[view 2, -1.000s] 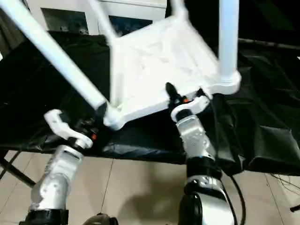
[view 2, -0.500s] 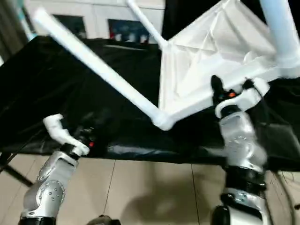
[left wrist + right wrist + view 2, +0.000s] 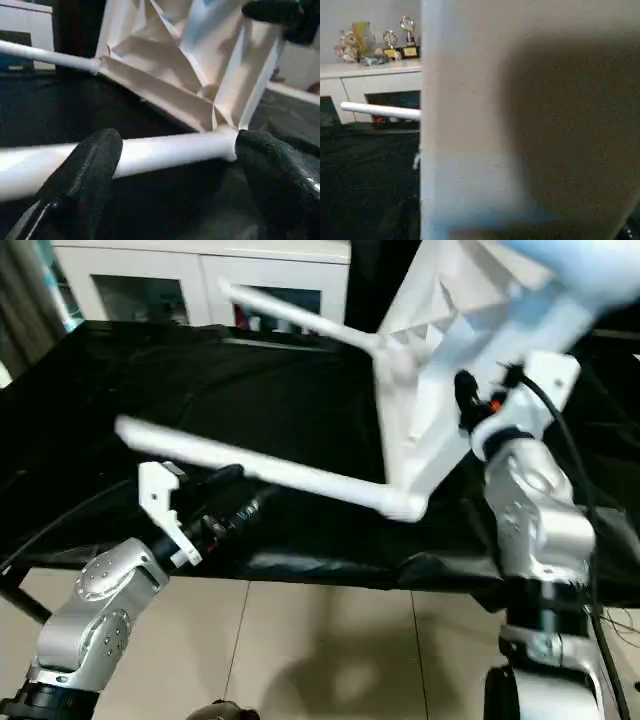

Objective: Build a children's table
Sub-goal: Flip table

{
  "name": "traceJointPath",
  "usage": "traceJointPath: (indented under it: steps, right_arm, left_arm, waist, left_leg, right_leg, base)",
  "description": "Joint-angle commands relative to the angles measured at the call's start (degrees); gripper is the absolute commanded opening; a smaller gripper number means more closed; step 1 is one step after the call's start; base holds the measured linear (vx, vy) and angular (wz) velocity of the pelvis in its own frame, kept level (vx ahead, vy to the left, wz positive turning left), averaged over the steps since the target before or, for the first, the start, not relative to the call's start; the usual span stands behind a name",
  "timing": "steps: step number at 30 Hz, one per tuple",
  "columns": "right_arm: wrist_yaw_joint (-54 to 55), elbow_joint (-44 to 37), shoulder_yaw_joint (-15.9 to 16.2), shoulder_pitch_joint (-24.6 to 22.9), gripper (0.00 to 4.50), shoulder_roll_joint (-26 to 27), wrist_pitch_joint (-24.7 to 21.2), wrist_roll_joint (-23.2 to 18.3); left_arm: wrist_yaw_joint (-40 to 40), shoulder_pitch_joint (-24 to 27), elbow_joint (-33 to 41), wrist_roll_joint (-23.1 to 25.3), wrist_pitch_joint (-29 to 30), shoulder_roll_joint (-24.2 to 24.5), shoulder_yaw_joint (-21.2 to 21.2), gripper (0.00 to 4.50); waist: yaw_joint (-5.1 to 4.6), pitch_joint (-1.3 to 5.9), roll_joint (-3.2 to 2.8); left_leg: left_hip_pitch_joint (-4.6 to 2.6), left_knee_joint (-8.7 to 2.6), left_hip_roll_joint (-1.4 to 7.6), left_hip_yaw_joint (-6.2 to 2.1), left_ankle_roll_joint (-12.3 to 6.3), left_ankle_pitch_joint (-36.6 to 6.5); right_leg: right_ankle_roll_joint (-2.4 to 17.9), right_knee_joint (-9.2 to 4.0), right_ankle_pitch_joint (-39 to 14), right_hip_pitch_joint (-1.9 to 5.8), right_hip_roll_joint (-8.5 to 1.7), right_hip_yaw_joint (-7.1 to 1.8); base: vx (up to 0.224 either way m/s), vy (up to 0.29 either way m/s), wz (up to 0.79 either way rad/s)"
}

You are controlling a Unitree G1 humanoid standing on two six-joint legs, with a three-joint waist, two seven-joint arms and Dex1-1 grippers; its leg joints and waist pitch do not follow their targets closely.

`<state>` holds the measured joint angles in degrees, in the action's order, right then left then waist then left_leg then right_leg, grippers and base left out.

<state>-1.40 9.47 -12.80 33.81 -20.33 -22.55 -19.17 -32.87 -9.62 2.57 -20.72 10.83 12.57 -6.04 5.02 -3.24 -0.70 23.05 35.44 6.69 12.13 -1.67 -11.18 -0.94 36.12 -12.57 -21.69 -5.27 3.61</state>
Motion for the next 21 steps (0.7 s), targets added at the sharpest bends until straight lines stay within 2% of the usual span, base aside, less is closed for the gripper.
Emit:
traceJointPath:
  steps: [1,3,6,7,10,13,14,17,20,21]
  right_arm:
    - [2.57,1.41,0.01,1.25,1.99,-0.17,-0.11,2.86]
    - [2.92,2.19,1.07,2.25,1.98,0.06,0.29,3.90]
    - [2.11,4.45,3.07,4.67,1.97,1.29,1.42,4.74]
    - [1.97,4.70,3.41,4.92,1.96,1.41,1.54,4.98]
    - [1.48,5.35,4.11,5.59,1.95,1.79,1.73,5.43]
    - [-0.98,6.30,6.12,6.50,1.95,1.57,1.46,6.55]
    - [-1.35,6.50,6.54,6.65,1.95,1.49,1.44,6.85]
    - [-1.42,7.35,7.49,7.05,1.95,1.53,1.37,8.36]
    - [-1.65,8.37,8.38,7.28,1.95,1.90,1.66,9.32]
    - [-1.46,8.74,8.49,7.35,1.95,2.35,1.45,9.29]
  left_arm:
    - [0.06,-0.98,0.45,1.65,0.61,0.45,-1.35,4.16]
    - [0.24,-1.18,0.53,2.52,1.42,1.16,-2.07,4.16]
    - [1.33,-1.61,0.03,6.61,1.30,2.45,-3.40,4.16]
    - [1.57,-1.70,-0.12,7.08,1.14,2.49,-3.52,4.16]
    - [2.15,-1.99,-0.40,8.43,0.47,2.61,-3.83,4.16]
    - [2.36,-4.05,-0.41,11.70,-0.94,3.75,-5.15,4.16]
    - [2.33,-4.51,-0.37,12.22,-1.11,3.95,-5.43,4.16]
    - [3.11,-6.00,-0.09,14.06,-1.81,4.09,-5.87,4.16]
    - [3.38,-9.04,0.40,16.88,-3.41,4.59,-6.67,4.16]
    - [3.78,-10.96,0.34,18.64,-4.55,5.01,-7.09,4.16]
  waist:
    - [-0.58,3.74,0.53]
    - [-0.68,3.74,0.68]
    - [-0.82,3.73,0.77]
    - [-0.90,3.72,0.98]
    - [-0.97,3.73,0.88]
    - [-1.18,3.78,1.17]
    - [-1.27,3.75,1.06]
    - [-1.69,3.77,1.25]
    - [-1.84,3.88,1.53]
    - [-1.79,3.85,1.45]
  left_leg:
    - [-2.39,-5.09,6.61,-3.08,3.27,-10.26]
    - [-2.26,-5.11,6.57,-3.06,3.09,-9.70]
    - [-2.19,-4.99,6.52,-3.07,2.77,-9.94]
    - [-2.10,-5.01,6.54,-3.11,2.40,-9.54]
    - [-2.22,-5.00,6.62,-3.09,2.37,-8.90]
    - [-2.21,-4.99,6.58,-3.07,2.10,-8.87]
    - [-2.20,-5.00,6.59,-3.12,2.14,-9.01]
    - [-2.06,-4.88,6.58,-3.14,2.09,-8.64]
    - [-2.04,-4.68,6.57,-3.06,1.13,-7.14]
    - [-2.02,-4.71,6.59,-3.10,0.97,-7.18]
  right_leg:
    - [11.36,-4.17,-5.07,1.17,-4.49,-3.41]
    - [11.53,-4.05,-4.43,1.25,-4.45,-3.36]
    - [11.73,-4.10,-5.25,1.28,-4.66,-3.44]
    - [11.68,-4.12,-5.09,1.40,-4.64,-3.44]
    - [11.81,-3.98,-4.34,1.31,-4.53,-3.38]
    - [11.94,-3.90,-3.70,1.37,-4.46,-3.34]
    - [12.00,-3.91,-3.93,1.38,-4.50,-3.34]
    - [12.66,-3.85,-3.37,1.55,-4.69,-3.37]
    - [13.28,-3.71,-1.40,1.66,-4.69,-3.36]
    - [13.30,-3.71,-1.58,1.66,-4.72,-3.37]
  base:
    - [0.000,0.000,0.00]
    - [0.000,0.000,0.00]
    - [0.000,0.000,0.00]
    - [0.000,0.000,0.00]
    - [0.000,0.000,0.00]
    - [0.000,0.000,0.00]
    - [0.000,0.000,0.00]
    - [0.000,0.000,0.00]
    - [0.000,0.000,0.00]
    - [0.000,0.000,0.00]
